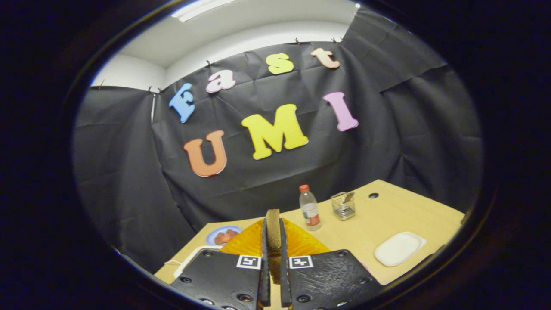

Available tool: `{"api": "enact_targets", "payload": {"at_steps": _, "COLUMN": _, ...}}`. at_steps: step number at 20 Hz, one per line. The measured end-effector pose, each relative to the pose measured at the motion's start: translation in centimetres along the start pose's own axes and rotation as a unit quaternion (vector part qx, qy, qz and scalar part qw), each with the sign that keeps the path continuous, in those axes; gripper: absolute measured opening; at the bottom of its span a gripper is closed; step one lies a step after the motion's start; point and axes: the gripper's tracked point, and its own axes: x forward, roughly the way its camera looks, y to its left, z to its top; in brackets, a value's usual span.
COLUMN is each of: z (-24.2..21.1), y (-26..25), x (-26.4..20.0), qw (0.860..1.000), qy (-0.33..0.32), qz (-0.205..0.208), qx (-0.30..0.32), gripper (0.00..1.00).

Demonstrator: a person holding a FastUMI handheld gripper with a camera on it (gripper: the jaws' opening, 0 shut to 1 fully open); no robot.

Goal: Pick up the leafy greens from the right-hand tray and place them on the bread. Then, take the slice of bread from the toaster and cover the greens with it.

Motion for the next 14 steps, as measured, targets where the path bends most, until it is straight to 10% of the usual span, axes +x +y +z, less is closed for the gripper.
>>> {"api": "enact_targets", "payload": {"at_steps": 6, "z": -7.0, "y": -7.0, "x": 1.3, "qw": 0.998, "qy": 0.051, "qz": -0.037, "qx": 0.022, "gripper": 0.09}}
{"api": "enact_targets", "payload": {"at_steps": 14, "z": -11.2, "y": -2.9, "x": 1.9, "qw": 0.997, "qy": 0.071, "qz": -0.005, "qx": 0.028, "gripper": 0.09}}
